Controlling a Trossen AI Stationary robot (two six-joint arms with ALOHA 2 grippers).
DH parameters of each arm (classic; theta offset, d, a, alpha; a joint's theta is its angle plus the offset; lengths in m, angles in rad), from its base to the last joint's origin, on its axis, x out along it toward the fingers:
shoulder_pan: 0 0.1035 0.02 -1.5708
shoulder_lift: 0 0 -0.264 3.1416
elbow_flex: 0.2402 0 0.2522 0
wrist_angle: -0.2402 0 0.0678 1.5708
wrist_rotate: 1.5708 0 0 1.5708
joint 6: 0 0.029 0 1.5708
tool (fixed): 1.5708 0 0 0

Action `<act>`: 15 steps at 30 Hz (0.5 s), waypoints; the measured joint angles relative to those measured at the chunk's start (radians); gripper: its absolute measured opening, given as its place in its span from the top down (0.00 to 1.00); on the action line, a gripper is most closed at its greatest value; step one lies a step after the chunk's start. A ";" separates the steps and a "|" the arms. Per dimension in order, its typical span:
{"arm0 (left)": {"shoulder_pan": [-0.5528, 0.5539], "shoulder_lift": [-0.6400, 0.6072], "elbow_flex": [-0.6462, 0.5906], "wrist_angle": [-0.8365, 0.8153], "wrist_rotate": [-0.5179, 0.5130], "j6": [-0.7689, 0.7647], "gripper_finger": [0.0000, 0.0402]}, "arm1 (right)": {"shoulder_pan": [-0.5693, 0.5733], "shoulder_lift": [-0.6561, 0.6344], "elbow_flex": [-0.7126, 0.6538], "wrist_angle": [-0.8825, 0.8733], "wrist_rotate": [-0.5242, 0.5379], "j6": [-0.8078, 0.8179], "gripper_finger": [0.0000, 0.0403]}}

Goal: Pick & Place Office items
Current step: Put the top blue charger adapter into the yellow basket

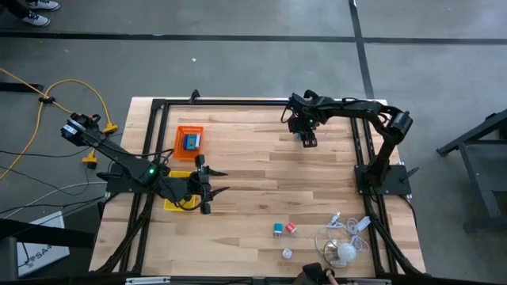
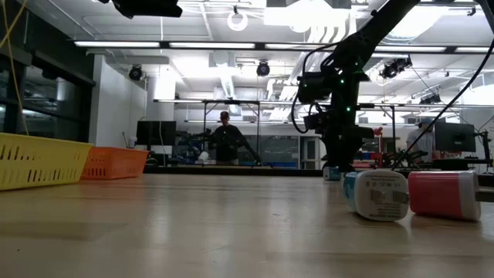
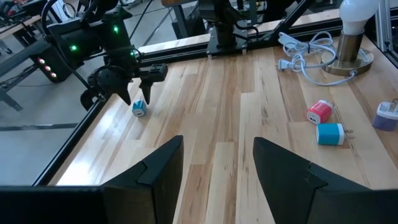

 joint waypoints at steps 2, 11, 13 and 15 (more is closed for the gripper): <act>0.000 0.000 0.000 0.000 0.000 0.000 0.54 | 0.000 0.000 0.000 0.000 -0.001 0.000 0.43; 0.000 0.000 0.000 0.000 0.000 0.000 0.54 | 0.014 0.000 0.000 0.000 0.003 -0.015 0.47; 0.000 0.000 0.000 0.000 0.000 0.000 0.54 | 0.013 0.000 0.000 0.000 0.003 -0.015 0.49; 0.000 0.000 0.000 0.000 0.000 0.000 0.54 | 0.013 0.000 0.000 -0.002 0.003 -0.009 0.51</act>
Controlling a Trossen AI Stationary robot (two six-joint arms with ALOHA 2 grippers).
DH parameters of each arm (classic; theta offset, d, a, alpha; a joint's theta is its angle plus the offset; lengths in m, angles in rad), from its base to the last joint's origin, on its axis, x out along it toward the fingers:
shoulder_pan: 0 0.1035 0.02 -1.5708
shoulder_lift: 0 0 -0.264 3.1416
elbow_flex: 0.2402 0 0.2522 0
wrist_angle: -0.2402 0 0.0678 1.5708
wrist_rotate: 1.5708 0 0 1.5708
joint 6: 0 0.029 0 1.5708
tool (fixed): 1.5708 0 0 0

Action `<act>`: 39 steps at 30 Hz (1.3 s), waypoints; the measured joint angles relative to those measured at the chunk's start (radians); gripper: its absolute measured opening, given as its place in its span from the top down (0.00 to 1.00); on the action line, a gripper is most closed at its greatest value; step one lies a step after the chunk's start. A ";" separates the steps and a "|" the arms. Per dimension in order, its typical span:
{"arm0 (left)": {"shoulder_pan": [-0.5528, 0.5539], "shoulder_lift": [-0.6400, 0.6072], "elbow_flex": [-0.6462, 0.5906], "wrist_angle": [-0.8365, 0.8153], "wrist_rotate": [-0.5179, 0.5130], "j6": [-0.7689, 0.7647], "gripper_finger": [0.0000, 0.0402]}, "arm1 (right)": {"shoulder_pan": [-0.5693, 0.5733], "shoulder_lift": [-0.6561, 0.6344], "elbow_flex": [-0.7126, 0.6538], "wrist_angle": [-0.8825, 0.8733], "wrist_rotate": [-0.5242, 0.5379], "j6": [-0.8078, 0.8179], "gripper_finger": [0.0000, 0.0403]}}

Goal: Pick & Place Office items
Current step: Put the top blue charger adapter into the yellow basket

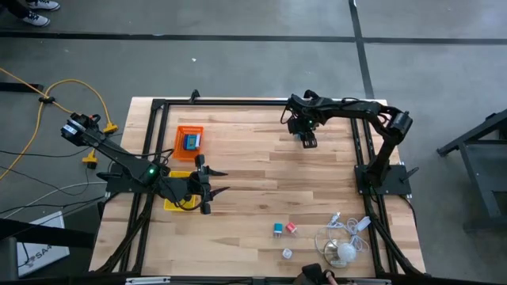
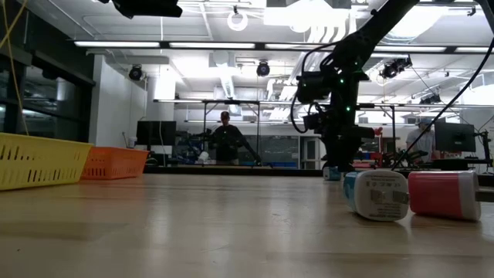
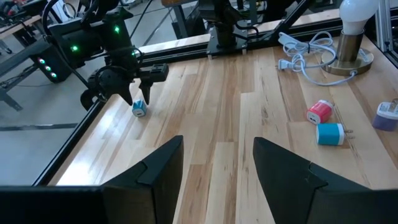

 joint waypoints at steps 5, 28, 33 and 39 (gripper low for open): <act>0.000 0.000 0.000 0.000 0.000 0.000 0.54 | -0.003 0.000 -0.001 -0.001 0.001 0.007 0.55; 0.000 0.000 0.000 0.000 0.000 0.000 0.54 | -0.003 0.001 -0.042 0.060 -0.029 0.050 0.57; 0.000 0.000 0.000 0.000 0.000 0.000 0.54 | -0.003 0.001 -0.042 0.059 -0.024 0.051 0.57; 0.000 0.000 0.000 0.000 0.000 0.000 0.54 | -0.003 0.001 -0.041 0.056 -0.016 0.051 0.57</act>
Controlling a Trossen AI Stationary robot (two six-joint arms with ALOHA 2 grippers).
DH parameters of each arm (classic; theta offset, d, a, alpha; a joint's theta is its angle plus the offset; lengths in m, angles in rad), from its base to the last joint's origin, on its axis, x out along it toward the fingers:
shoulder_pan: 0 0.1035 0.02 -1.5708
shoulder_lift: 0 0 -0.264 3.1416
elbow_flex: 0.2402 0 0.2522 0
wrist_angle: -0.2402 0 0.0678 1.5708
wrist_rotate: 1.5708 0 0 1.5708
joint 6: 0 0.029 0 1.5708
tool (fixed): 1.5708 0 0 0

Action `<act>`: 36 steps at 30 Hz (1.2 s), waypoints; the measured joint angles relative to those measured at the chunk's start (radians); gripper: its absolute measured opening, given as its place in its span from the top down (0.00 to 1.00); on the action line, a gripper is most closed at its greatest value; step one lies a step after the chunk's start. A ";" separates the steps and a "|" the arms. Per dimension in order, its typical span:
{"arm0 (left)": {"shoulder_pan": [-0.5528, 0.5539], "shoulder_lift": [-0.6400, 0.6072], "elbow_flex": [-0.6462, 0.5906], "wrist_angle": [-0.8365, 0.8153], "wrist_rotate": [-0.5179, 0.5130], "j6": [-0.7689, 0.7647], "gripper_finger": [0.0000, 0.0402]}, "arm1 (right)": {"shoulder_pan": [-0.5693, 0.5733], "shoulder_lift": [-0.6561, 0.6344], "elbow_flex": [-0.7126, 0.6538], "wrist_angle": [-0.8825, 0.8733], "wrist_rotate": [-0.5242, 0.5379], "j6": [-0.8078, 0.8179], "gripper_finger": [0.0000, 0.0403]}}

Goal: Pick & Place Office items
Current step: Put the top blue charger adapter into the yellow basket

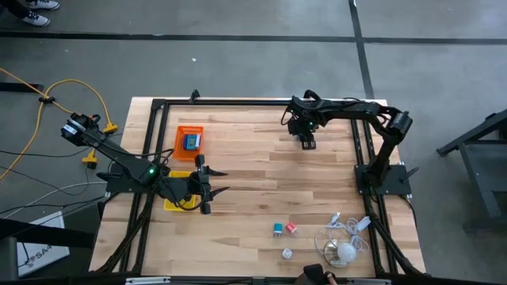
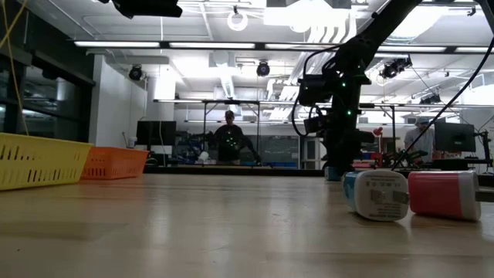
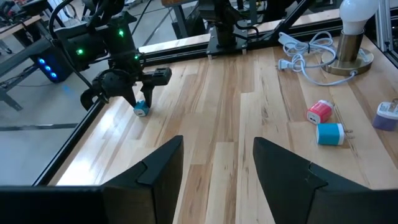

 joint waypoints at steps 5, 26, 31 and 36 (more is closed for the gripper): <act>0.000 0.000 0.000 0.000 0.000 0.000 0.54 | 0.000 0.000 0.000 0.000 0.016 0.000 0.57; 0.000 0.000 0.000 0.000 0.000 0.000 0.54 | 0.000 0.000 0.000 -0.001 0.016 0.000 0.57; 0.000 0.000 0.000 0.000 0.000 0.000 0.54 | 0.000 0.000 0.000 -0.001 0.016 0.000 0.60; 0.000 0.000 0.000 0.000 0.000 0.000 0.54 | 0.000 -0.002 0.000 -0.001 0.016 0.000 0.70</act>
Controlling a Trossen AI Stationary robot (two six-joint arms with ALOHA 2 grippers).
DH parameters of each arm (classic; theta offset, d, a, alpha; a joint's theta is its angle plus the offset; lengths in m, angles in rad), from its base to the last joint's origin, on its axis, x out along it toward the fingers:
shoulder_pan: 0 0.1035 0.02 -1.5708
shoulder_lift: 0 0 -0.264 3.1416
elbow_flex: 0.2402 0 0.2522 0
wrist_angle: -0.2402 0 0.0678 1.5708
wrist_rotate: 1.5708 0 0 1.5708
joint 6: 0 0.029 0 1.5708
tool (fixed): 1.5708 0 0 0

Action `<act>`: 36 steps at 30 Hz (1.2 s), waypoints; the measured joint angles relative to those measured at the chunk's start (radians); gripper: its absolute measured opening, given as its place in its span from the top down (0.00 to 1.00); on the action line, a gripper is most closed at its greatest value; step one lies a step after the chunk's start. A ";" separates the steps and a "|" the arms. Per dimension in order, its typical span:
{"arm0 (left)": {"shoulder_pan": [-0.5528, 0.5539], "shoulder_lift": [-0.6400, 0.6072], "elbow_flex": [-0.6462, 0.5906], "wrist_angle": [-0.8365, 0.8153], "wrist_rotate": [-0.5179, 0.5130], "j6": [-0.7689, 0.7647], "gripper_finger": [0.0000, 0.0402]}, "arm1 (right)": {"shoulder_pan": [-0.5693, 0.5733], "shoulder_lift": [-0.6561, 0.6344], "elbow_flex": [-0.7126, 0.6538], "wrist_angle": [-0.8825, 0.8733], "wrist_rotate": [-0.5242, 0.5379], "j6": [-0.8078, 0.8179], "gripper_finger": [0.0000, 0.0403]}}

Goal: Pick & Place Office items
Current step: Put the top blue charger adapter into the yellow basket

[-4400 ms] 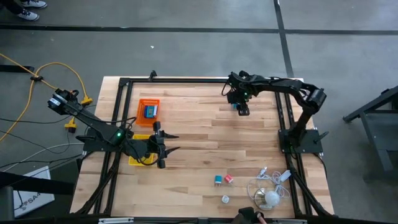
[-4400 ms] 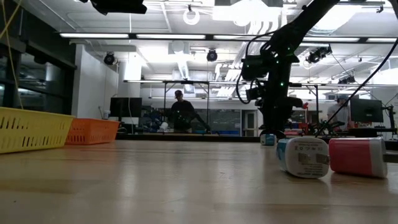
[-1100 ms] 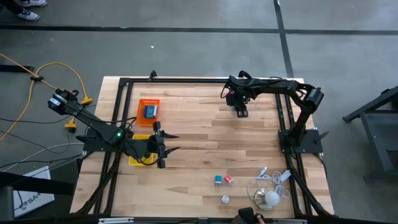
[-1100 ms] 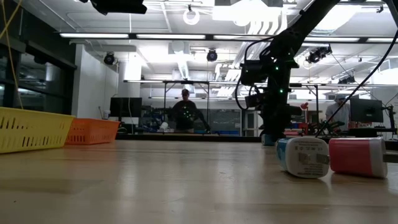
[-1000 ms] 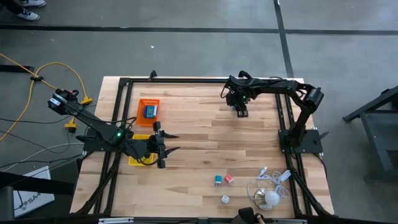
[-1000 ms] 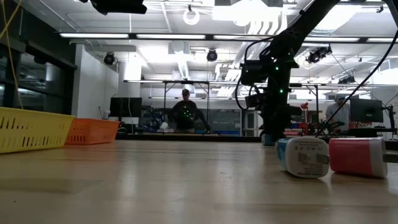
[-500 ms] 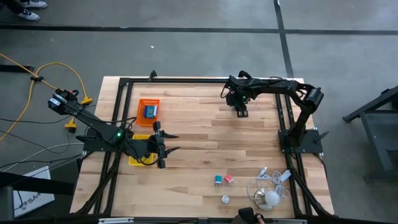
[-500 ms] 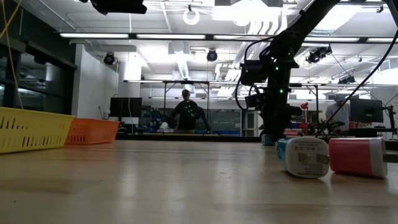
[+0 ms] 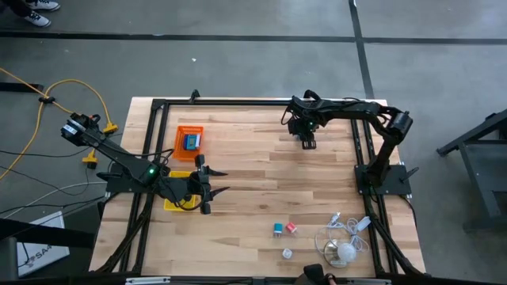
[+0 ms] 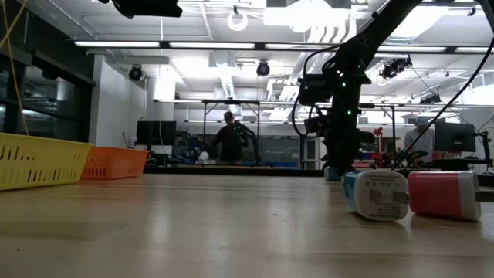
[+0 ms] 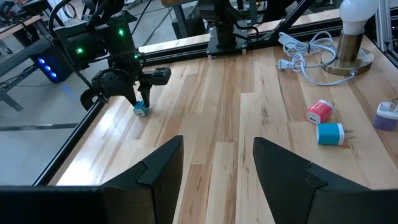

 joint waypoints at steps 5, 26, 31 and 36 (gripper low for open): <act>0.000 0.000 0.000 0.000 0.000 0.000 0.54 | 0.000 0.000 0.000 0.000 0.000 0.001 0.71; 0.000 0.000 0.000 0.000 0.000 0.000 0.54 | 0.093 -0.060 0.048 -0.076 0.000 0.096 0.73; 0.000 0.000 0.000 0.000 0.000 0.000 0.54 | 0.186 -0.069 0.130 -0.165 0.000 0.186 0.73; 0.000 0.000 0.000 0.000 0.000 0.000 0.54 | 0.307 -0.069 0.226 -0.198 -0.003 0.250 0.73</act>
